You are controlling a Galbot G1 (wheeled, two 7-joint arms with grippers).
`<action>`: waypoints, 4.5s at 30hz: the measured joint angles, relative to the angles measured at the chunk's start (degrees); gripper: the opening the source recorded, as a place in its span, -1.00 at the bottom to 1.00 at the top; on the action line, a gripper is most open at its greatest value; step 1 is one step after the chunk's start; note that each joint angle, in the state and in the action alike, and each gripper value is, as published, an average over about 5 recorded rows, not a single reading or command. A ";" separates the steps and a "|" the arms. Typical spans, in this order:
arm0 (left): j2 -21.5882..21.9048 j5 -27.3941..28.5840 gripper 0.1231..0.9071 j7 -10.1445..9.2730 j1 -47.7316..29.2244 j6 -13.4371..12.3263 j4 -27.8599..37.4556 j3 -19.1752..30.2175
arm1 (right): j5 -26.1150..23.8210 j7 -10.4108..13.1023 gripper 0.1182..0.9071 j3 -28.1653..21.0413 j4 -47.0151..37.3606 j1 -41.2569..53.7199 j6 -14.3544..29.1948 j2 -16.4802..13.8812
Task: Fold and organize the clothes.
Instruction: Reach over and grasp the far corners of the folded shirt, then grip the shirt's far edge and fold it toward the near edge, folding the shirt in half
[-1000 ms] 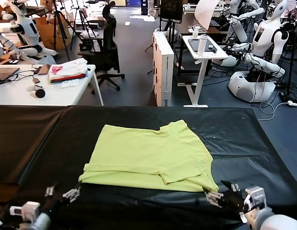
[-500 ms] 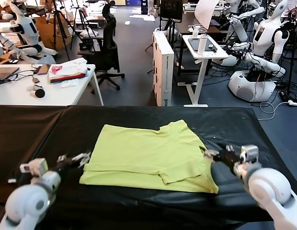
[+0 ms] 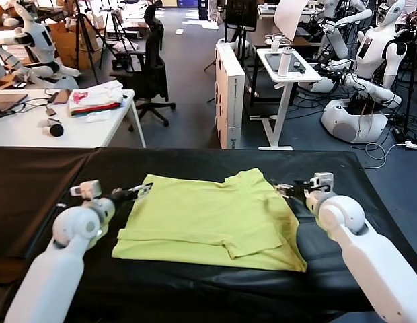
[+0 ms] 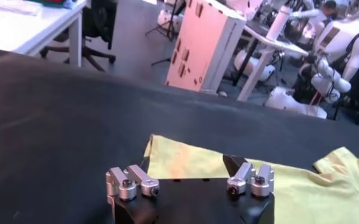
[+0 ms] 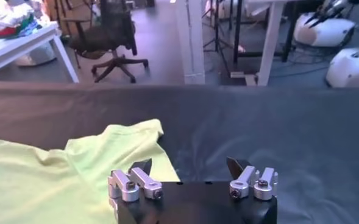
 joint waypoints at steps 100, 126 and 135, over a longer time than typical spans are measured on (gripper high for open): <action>-2.35 9.64 -0.85 8.14 -5.95 -9.60 15.79 3.91 | -4.56 -4.95 -0.95 -1.52 -3.59 -0.14 3.53 0.83; 1.33 2.68 -0.89 6.26 12.34 -8.63 -9.70 -8.03 | -4.61 -1.73 -0.95 14.87 23.28 -22.62 4.18 -5.97; 2.70 1.75 -0.89 5.92 23.14 -8.10 -22.06 -13.75 | -4.83 0.98 -0.95 20.72 33.31 -34.22 -1.08 -8.85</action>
